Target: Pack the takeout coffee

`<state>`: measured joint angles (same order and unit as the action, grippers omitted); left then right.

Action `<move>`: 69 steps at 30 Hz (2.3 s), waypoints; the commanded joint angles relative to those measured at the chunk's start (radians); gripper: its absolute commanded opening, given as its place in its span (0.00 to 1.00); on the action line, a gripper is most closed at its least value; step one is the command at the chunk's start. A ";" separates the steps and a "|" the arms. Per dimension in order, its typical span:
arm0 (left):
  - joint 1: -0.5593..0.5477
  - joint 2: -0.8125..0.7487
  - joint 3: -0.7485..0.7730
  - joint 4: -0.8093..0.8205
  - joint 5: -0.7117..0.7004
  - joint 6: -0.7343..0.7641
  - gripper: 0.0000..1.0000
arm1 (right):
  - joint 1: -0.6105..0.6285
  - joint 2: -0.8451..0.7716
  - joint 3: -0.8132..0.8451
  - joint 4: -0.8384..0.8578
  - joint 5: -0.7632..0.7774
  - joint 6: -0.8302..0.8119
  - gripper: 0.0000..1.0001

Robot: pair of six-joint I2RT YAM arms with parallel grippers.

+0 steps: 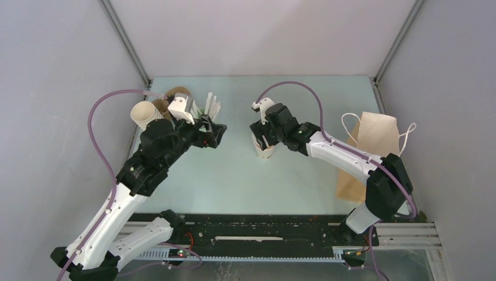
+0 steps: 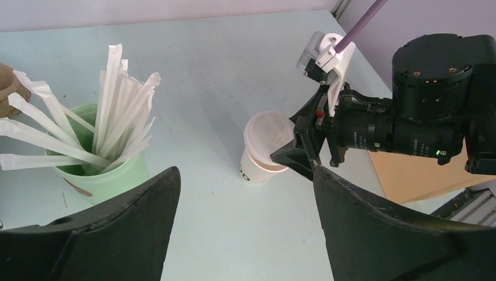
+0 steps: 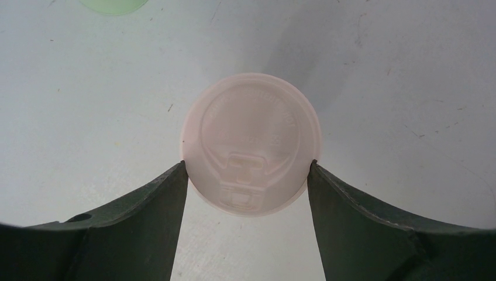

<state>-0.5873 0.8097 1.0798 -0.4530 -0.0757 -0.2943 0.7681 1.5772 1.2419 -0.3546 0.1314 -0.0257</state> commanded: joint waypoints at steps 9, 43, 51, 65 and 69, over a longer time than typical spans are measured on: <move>0.006 0.025 0.056 0.007 0.014 0.032 0.89 | 0.005 0.009 -0.030 0.030 -0.014 -0.016 0.80; 0.006 0.063 0.074 0.017 0.043 0.023 0.89 | -0.050 -0.010 -0.056 0.066 -0.050 0.010 0.86; 0.006 0.066 0.074 0.020 0.047 0.018 0.89 | -0.055 0.000 -0.056 0.057 -0.050 0.010 0.87; 0.006 0.115 0.106 -0.001 0.116 -0.003 0.90 | -0.070 -0.120 -0.003 -0.061 -0.135 0.164 0.96; 0.006 0.180 0.140 -0.019 0.151 -0.055 0.91 | -0.149 -0.142 0.025 -0.109 -0.298 0.313 0.96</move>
<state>-0.5865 0.9409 1.1439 -0.4614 0.0166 -0.2974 0.6895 1.4872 1.1976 -0.4164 -0.0162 0.1188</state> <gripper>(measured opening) 0.901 0.964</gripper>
